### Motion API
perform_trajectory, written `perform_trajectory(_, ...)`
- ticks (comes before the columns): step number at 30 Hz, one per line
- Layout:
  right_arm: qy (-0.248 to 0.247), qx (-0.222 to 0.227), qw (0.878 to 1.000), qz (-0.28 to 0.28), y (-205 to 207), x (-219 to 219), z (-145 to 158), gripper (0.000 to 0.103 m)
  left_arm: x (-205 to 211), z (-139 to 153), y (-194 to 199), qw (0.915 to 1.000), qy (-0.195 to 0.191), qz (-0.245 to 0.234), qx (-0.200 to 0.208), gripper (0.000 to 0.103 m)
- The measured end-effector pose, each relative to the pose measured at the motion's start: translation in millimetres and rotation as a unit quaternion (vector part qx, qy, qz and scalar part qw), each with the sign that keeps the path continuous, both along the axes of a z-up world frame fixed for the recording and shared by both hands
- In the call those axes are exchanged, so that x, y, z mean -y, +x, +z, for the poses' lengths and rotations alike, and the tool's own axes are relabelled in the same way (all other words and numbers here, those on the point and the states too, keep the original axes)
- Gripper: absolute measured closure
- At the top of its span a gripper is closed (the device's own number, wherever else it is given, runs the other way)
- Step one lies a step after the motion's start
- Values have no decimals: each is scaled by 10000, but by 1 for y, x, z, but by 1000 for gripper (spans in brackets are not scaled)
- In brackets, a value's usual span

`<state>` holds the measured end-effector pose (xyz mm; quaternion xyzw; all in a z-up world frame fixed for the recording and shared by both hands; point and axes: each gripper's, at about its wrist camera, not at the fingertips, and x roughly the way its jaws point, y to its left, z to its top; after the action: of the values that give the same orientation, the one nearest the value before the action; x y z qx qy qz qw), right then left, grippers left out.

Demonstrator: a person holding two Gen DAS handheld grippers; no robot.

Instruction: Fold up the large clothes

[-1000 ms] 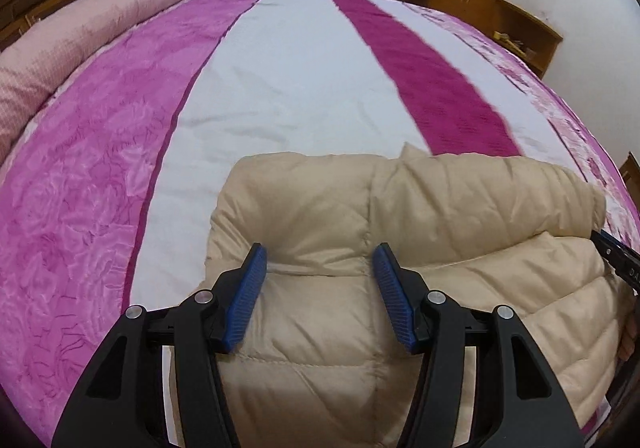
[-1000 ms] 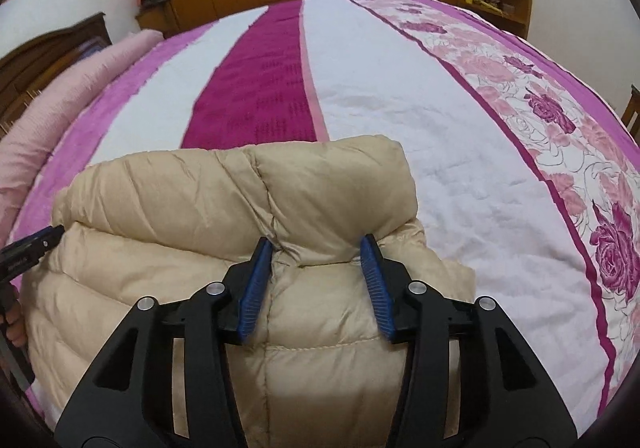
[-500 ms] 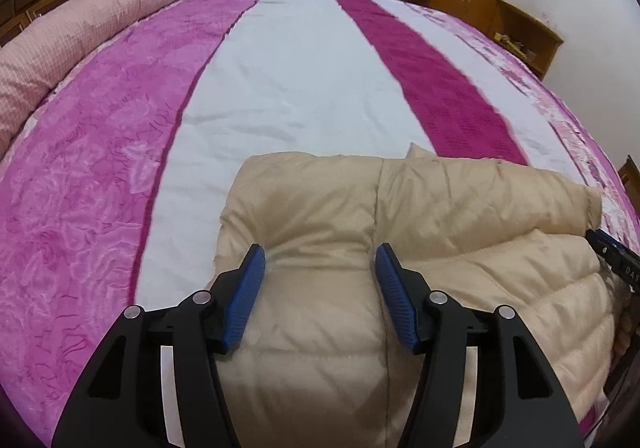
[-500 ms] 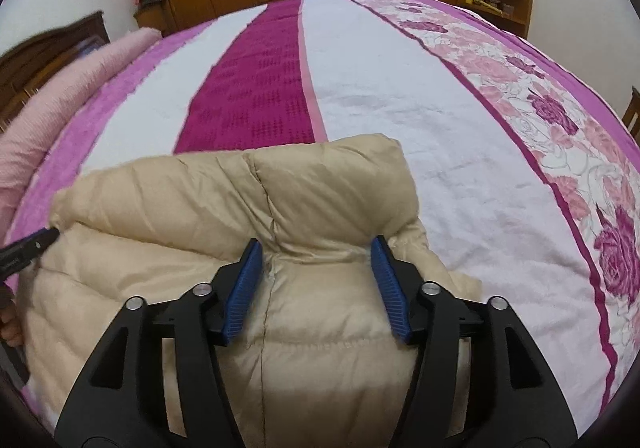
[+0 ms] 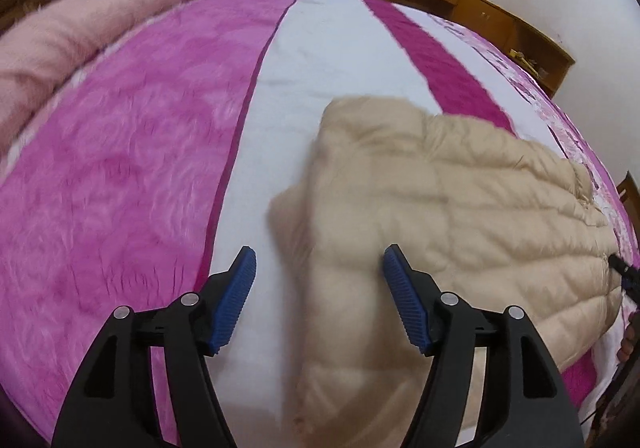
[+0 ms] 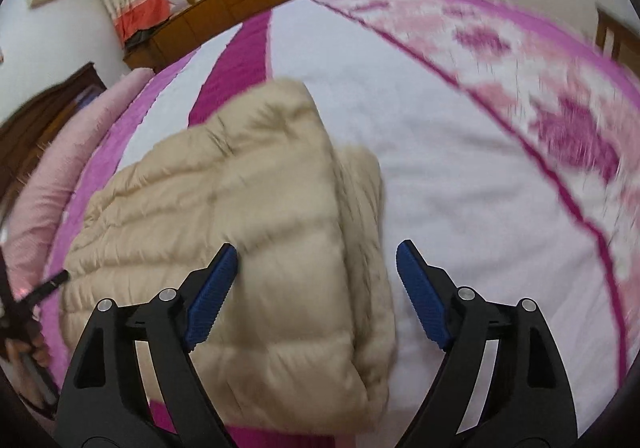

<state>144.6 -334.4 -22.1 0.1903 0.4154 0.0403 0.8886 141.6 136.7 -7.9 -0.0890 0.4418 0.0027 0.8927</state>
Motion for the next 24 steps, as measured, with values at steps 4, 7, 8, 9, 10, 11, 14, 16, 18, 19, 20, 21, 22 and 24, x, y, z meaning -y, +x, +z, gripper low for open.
perform_trajectory(4,711,-225,9971,161,-3,9,-21,21,-15,-17,-5,9947,-991,142,-225,37)
perform_trajectory(7,971,-235,9947,244,-1,8,-24,20,-16,-29,-5,9829,-1803,28,-376,43)
perform_trajectory(8,1045,-185,9942,187,-2,9,-24,24,-14,-34,-5,9766,-2103,35,-460,45)
perform_trajectory(9,1241,-126,9921,132,-5,12,-24,38,-13,-37,-5,9751,-2158,80,-496,48)
perform_trajectory(10,1400,-99,9901,89,-7,15,-25,46,-12,-39,-4,9737,-2213,115,-536,54)
perform_trajectory(11,1585,-69,9873,48,-10,18,-26,60,-11,-40,-5,9722,-2275,116,-541,56)
perform_trajectory(14,1889,53,9819,79,-20,24,-18,77,-6,-34,-10,9695,-2391,-13,-532,70)
perform_trajectory(16,1958,97,9805,87,-27,29,-10,80,0,-29,-15,9706,-2342,-110,-541,74)
perform_trajectory(18,1997,114,9798,61,-33,37,-1,80,9,-23,-23,9702,-2342,-231,-585,75)
perform_trajectory(19,1963,116,9805,21,-39,43,3,80,15,-22,-27,9695,-2354,-291,-619,75)
perform_trajectory(20,1922,109,9813,-23,-46,50,6,80,25,-19,-34,9693,-2328,-389,-694,75)
perform_trajectory(21,1888,96,9819,-52,-51,54,8,80,28,-17,-38,9695,-2298,-453,-717,75)
perform_trajectory(22,1843,63,9828,-107,-59,61,12,80,37,-14,-43,9706,-2227,-559,-727,75)
perform_trajectory(24,1796,22,9835,-215,-72,75,15,80,61,-9,-56,9735,-2019,-795,-728,75)
